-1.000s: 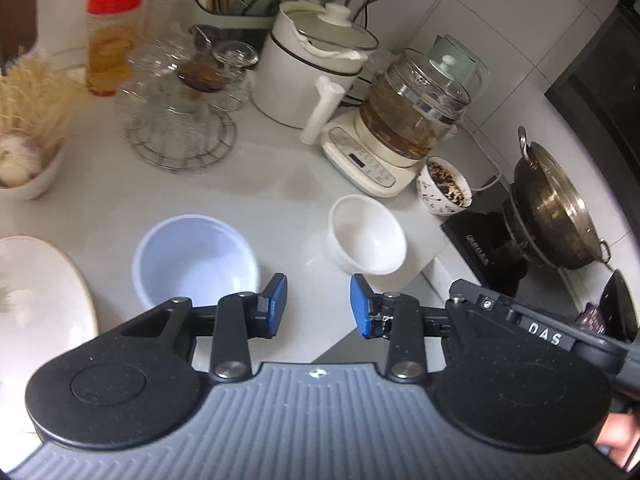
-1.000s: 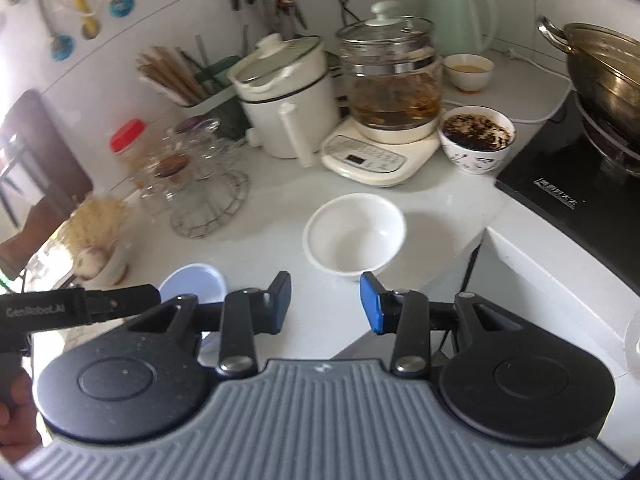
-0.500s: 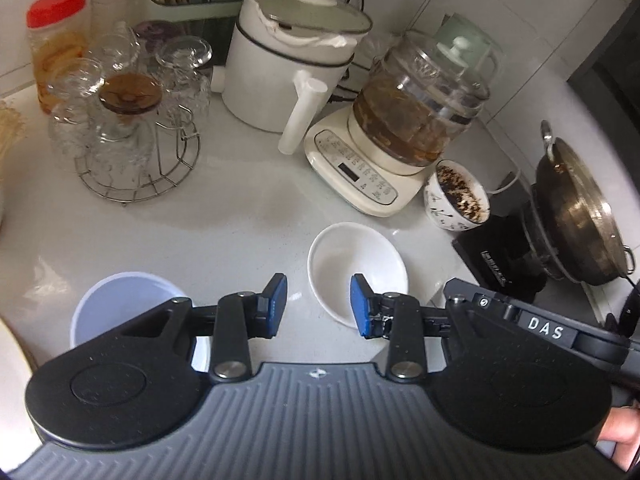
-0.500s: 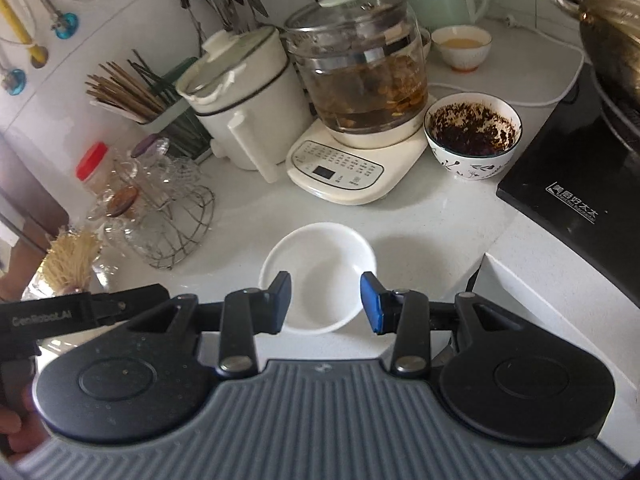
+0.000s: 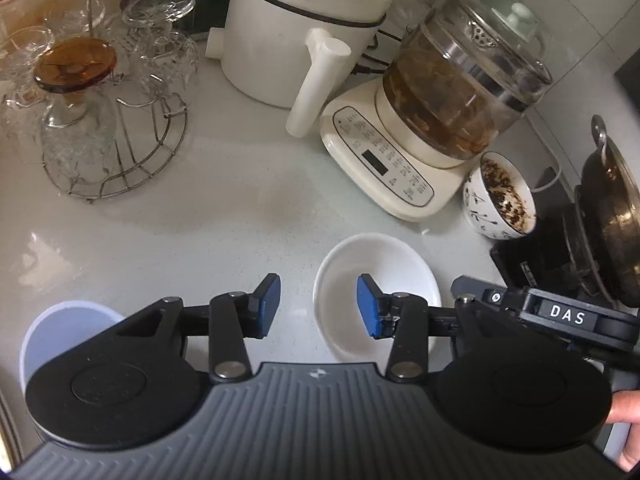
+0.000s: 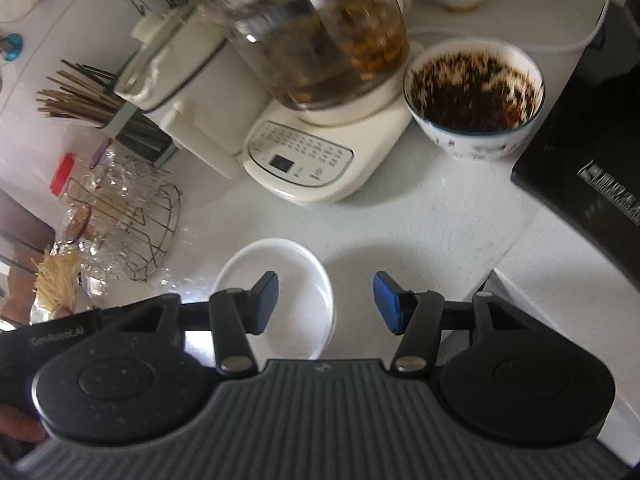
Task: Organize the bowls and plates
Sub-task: 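Close both grippers on the rim of the white ceramic bowl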
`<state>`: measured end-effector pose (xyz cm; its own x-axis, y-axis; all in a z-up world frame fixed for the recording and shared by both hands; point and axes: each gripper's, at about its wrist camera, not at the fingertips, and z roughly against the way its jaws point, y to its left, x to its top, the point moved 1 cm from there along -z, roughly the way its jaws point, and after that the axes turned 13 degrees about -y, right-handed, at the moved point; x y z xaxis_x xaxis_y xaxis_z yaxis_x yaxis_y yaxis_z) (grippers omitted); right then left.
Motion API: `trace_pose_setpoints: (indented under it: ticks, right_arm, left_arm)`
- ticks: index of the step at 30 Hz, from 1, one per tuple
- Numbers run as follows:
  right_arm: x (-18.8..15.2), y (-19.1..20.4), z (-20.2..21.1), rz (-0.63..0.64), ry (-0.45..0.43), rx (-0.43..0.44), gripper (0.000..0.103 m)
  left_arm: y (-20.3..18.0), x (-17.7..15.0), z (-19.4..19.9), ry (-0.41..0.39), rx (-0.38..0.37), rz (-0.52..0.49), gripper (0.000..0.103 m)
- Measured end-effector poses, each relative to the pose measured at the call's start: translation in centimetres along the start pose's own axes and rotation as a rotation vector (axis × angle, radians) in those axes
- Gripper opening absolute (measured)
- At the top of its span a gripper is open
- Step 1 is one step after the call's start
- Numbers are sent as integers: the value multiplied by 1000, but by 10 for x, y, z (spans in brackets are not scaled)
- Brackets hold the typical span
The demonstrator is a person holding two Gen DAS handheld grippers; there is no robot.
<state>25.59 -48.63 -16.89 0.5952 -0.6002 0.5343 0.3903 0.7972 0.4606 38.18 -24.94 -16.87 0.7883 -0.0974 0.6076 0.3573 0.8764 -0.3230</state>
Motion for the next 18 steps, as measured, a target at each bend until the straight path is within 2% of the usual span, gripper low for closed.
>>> trace_pose_setpoints:
  ticks: [6,11,13,15,18]
  right_arm:
    - [-6,-12,-23,-12,64,8,55]
    - [-11,-17,-31,-15,105,24,44]
    - [-13,-17,-33,-21,118,34,41]
    - [-15,-18,-38,-26,132,41,36]
    - [-17,-16,-40,-25,138,46,27]
  left_arm:
    - [-3,-10,-25,41,-6,6,48]
    - [-1,-19,-38,78,-8,22,46]
    - [0,-21,-41,91,-21,30,40]
    - [1,-23,-44,108,-26,36,28]
    - [2,-24,-48,117,-28,41,15]
